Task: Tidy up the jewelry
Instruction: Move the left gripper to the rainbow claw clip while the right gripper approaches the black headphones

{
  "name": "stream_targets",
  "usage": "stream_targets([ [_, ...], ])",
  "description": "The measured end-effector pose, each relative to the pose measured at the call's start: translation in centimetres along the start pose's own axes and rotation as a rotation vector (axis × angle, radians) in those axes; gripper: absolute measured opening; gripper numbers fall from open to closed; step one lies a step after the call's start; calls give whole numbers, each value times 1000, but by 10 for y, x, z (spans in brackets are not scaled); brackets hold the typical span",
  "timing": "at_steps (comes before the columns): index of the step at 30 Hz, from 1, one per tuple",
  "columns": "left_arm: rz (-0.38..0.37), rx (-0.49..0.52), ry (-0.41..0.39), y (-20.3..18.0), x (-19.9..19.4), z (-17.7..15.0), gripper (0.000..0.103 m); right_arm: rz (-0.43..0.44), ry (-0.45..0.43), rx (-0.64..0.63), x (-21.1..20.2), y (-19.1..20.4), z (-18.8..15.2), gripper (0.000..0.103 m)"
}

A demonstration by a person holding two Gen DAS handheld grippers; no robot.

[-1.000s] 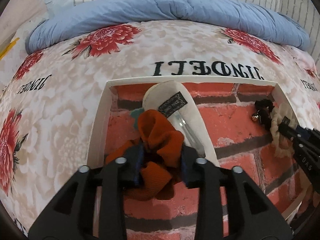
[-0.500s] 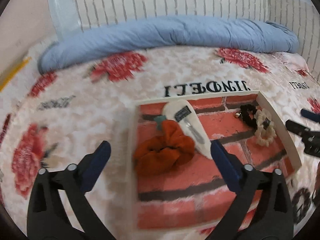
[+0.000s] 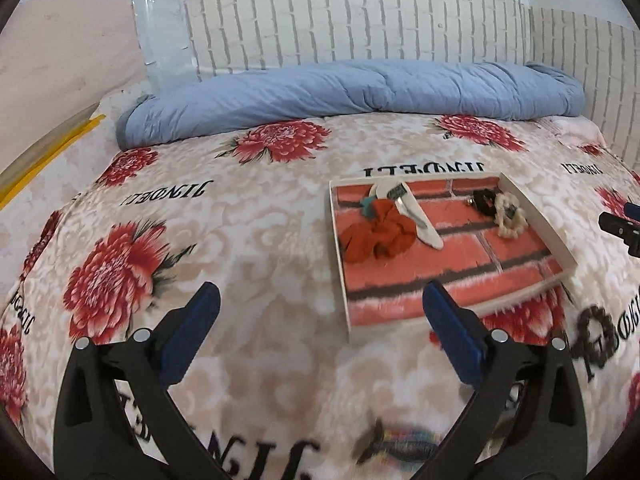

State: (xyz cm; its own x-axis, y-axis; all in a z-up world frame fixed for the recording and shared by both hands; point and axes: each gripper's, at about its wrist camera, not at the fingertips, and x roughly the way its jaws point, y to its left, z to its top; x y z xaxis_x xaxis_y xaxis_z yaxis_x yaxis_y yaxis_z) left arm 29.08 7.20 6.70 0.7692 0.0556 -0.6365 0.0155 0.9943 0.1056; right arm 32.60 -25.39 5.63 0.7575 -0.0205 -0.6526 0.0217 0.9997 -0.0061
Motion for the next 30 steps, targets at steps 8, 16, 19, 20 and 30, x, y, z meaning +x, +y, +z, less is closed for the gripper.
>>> stream_targets([
  [8, -5, 5, 42, -2, -13, -52, 98, 13, -28, -15, -34, 16, -52, 98],
  [16, -37, -68, 73, 9, -15, -91, 98, 7, -24, -14, -49, 33, -93, 98],
  [19, -46, -89, 87, 13, -11, -100, 98, 23, 8, -39, -43, 45, -108, 98],
  [20, -51, -93, 91, 14, -9, -101, 98, 28, 11, -47, -41, 48, -113, 98],
  [30, -107, -74, 112, 2, -2, -113, 98, 118, 62, -21, -22, 59, -132, 86],
])
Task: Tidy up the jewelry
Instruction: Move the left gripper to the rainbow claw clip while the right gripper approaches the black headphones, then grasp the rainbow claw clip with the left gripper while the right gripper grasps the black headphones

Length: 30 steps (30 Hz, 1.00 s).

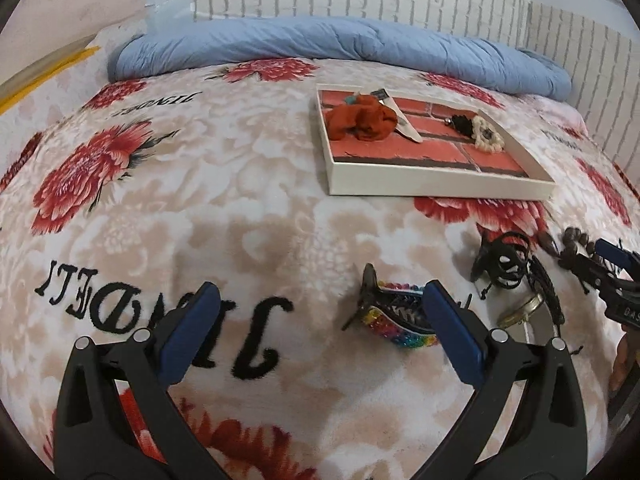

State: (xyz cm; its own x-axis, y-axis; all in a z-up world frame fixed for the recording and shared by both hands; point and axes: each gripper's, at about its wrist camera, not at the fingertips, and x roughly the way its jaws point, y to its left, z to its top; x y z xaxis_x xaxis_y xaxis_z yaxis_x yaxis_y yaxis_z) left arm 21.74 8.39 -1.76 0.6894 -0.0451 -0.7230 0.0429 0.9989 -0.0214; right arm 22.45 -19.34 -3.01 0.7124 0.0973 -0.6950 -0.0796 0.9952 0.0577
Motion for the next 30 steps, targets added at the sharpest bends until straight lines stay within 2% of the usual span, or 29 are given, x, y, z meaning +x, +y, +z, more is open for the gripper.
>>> stream_targets([
  [2, 2, 14, 4, -3, 2, -1, 98, 8, 12, -2, 3, 1, -2, 82],
  [8, -1, 39, 10, -13, 1, -3, 98, 27, 14, -21, 2, 6, -4, 82],
  [15, -22, 46, 30, -24, 4, -6, 98, 41, 46, -39, 5, 12, -4, 69],
  [19, -29, 44, 38, -31, 6, -6, 98, 68, 70, -43, 7, 18, -3, 66],
  [30, -53, 45, 75, -42, 21, -3, 98, 76, 135, -75, 16, 30, -9, 58],
])
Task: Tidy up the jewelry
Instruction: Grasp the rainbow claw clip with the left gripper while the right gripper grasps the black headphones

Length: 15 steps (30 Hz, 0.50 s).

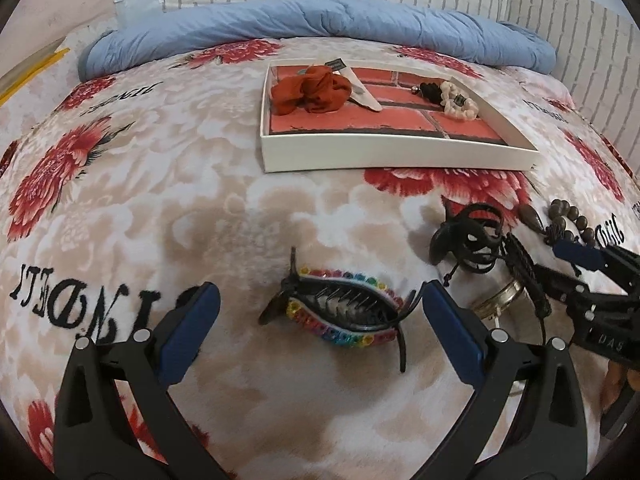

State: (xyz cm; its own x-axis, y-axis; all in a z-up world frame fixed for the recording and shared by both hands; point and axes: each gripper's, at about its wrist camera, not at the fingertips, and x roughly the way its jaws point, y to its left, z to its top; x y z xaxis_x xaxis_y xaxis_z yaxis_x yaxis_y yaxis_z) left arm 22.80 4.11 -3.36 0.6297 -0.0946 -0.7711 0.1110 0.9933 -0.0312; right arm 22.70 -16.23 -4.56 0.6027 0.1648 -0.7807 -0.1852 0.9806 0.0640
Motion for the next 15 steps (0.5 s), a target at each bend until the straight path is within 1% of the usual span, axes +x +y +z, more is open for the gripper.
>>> stream_targets([
  [6, 2, 12, 23, -3, 12, 4, 98, 12, 33, -8, 10, 3, 1, 54],
  [13, -53, -27, 53, 5, 24, 8, 99, 43, 49, 10, 23, -1, 11, 50],
  [15, -44, -31, 63, 6, 28, 8, 98, 51, 53, 11, 26, -1, 13, 48],
])
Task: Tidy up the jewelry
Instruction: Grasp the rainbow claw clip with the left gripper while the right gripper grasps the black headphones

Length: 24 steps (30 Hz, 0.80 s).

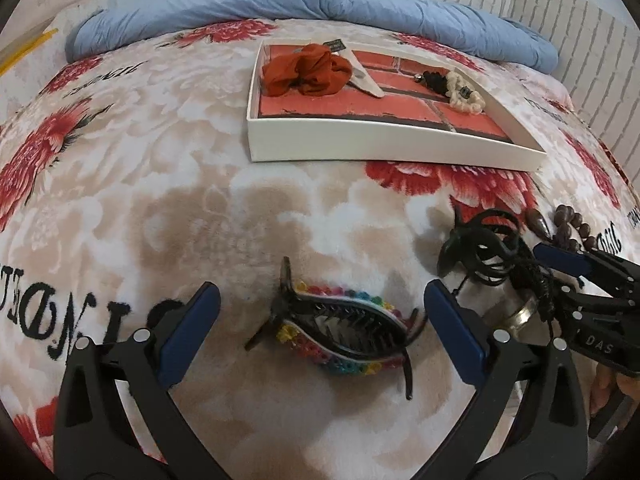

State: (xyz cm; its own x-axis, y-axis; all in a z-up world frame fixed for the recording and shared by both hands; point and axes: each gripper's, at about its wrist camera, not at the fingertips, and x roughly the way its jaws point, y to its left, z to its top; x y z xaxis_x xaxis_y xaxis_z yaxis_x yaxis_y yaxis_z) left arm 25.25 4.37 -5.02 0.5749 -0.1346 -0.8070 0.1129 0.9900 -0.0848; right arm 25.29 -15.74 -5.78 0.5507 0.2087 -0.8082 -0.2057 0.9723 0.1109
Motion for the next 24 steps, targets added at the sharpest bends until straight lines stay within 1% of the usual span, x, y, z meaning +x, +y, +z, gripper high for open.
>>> stream_targets([
  [2, 7, 4, 13, 0, 3, 0, 98, 4, 2, -3, 2, 1, 2, 45],
  [5, 24, 20, 12, -3, 3, -1, 97, 1, -6, -4, 4, 2, 4, 37],
  [6, 27, 21, 12, -3, 3, -2, 95, -2, -9, -3, 3, 2, 4, 31],
  [7, 34, 19, 15, -2, 3, -2, 94, -6, -12, -2, 3, 1, 4, 29],
  [9, 33, 16, 15, -1, 3, -2, 92, 1, -16, 10, 3, -2, 5, 21],
  [11, 31, 18, 11, -1, 2, -2, 89, 12, -17, 28, 3, -6, 5, 18],
  [14, 23, 27, 5, -2, 0, -3, 83, 15, -20, 25, 2, -7, 5, 17],
  [16, 14, 40, -1, -4, -2, -4, 77, 6, -25, 15, 1, -5, 5, 17],
  [17, 3, 45, -3, -4, -3, -4, 72, 1, -30, 11, 0, -4, 5, 17],
  [18, -2, 51, -5, -5, -4, -4, 70, -2, -35, 10, -1, -3, 5, 16],
  [21, -3, 54, -13, -6, -5, -5, 69, -12, -53, 15, -5, -5, 4, 16],
  [24, -19, 36, -18, -3, -7, -6, 68, -22, -68, 20, -9, -8, 5, 16],
])
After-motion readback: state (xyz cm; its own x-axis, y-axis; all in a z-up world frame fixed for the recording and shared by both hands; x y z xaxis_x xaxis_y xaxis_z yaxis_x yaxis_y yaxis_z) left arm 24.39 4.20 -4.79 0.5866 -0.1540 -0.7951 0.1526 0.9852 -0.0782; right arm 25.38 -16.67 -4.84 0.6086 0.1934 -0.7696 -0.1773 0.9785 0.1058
